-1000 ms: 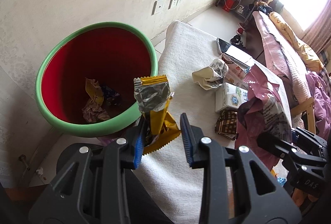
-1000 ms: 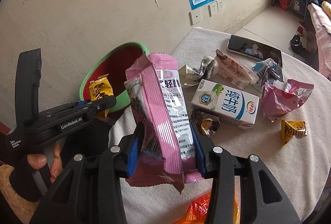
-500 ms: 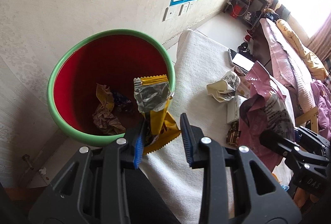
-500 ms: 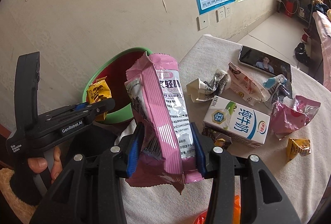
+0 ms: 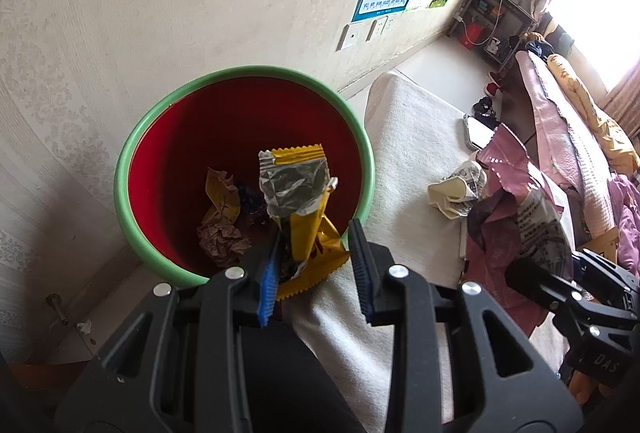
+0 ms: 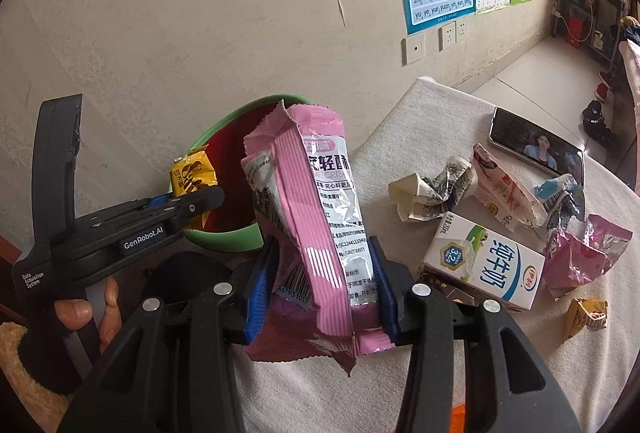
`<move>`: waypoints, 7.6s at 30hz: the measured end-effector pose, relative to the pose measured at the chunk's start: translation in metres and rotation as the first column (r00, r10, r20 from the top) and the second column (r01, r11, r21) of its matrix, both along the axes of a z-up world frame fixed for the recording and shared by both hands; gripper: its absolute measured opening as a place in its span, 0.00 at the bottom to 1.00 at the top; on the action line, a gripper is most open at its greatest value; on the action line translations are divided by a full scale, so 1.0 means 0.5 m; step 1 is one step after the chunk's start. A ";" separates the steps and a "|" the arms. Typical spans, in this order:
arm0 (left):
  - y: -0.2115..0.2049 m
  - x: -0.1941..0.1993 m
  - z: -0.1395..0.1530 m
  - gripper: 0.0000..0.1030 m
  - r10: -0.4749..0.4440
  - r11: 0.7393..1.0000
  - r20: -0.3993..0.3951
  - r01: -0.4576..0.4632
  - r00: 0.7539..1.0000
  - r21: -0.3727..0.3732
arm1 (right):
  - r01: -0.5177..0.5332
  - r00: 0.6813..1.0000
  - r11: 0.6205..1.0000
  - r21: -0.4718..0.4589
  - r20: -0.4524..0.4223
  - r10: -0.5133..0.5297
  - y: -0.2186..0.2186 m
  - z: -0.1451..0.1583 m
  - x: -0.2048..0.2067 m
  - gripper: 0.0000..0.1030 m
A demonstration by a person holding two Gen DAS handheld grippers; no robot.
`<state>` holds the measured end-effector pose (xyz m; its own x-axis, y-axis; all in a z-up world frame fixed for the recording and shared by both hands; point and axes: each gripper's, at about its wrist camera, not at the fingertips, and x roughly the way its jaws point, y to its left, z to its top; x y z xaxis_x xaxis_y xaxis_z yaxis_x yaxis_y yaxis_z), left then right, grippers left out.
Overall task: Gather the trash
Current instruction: 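Carry the gold wrapper and pink bag toward the red bucket, then open the right tool to drop the pink bag while the left drops the gold wrapper, then grasp the brown chocolate wrapper with the left tool while the right grasps the milk carton, then carry the brown wrapper and white milk carton over the red bucket, then open the left tool to drop the brown wrapper while the right drops the carton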
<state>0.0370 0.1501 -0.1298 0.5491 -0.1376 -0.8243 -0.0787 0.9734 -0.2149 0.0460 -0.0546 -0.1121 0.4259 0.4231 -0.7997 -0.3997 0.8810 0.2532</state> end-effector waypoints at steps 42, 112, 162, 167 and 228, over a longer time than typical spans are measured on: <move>0.109 0.063 -0.028 0.30 0.093 0.995 -0.039 -0.094 0.995 -0.029 | -0.063 0.996 0.995 0.071 -0.060 0.067 0.148 -0.022 0.124 0.30; -0.350 0.023 -0.144 0.56 -0.428 0.904 -0.198 0.412 0.882 -0.118 | 0.338 0.913 0.937 -0.089 -0.212 -0.349 -0.356 -0.147 -0.078 0.55; -0.187 -0.017 -0.056 0.55 -0.184 0.981 -0.080 0.177 0.980 -0.081 | 0.178 0.967 0.976 -0.121 -0.162 -0.197 -0.223 -0.124 -0.078 0.54; -0.160 -0.014 -0.060 0.55 -0.147 0.987 -0.090 0.140 0.985 -0.084 | 0.129 0.975 0.974 -0.188 -0.157 -0.159 -0.187 -0.143 -0.071 0.56; 0.064 0.021 -0.016 0.55 0.085 0.996 -0.019 -0.085 0.996 0.039 | -0.052 0.994 0.998 0.025 -0.098 0.054 0.060 -0.030 0.038 0.52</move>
